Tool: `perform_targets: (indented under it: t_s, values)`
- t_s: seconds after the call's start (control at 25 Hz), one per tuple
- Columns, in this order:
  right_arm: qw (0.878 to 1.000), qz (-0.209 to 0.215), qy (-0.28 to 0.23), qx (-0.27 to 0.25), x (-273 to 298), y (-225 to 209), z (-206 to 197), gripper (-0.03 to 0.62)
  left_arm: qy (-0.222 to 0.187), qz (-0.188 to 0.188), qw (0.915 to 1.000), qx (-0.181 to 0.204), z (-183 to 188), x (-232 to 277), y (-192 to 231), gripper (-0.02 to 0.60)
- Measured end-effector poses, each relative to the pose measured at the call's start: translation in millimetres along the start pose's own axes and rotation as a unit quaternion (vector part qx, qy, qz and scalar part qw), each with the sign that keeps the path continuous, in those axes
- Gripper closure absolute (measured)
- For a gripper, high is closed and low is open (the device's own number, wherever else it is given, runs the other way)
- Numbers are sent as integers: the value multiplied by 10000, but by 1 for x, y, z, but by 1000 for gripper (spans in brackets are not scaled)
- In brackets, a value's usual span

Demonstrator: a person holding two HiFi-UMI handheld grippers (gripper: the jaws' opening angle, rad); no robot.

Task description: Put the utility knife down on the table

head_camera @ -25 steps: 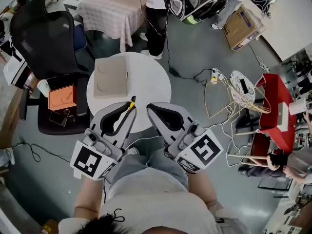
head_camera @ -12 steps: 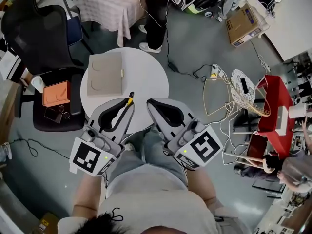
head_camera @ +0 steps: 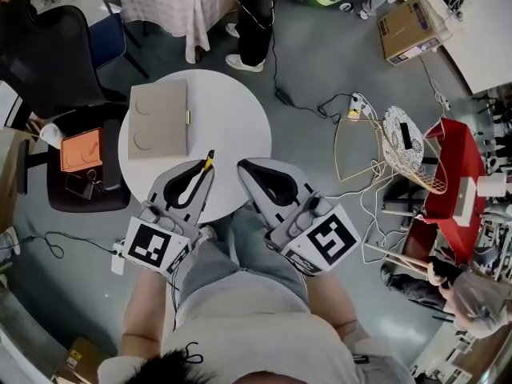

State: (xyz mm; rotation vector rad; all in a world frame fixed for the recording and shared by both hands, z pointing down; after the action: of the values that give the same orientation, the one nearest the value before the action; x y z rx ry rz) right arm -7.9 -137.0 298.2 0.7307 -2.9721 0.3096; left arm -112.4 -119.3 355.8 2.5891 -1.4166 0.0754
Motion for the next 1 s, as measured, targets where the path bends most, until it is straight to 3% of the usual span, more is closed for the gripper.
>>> perform_targets:
  t_s: [0.36,0.6,1.0]
  values:
    - [9996,4,147,261,3,-28,-20,586,847,168,9963,20,-64,34,19,531]
    - [9990,8,265,353,1,-38,-30,586,1507,186,9884,95,-110,47,23,531]
    - [9982,-38,462,380,-2,-49,-46,586,2278,176,9735,99,-174,60,30,531]
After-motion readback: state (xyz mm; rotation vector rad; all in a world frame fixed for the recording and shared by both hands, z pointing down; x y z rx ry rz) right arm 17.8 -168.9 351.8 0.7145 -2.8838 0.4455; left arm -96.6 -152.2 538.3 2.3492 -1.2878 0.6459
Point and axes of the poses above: the fingertips, and each gripper's own axes: x forward along the fingers, y to its left, z out of its top, the point moved 4 cm from there along -x, backward along the fingers, and after that the axes turned 2 degrees about x, right-handed, at the moved point
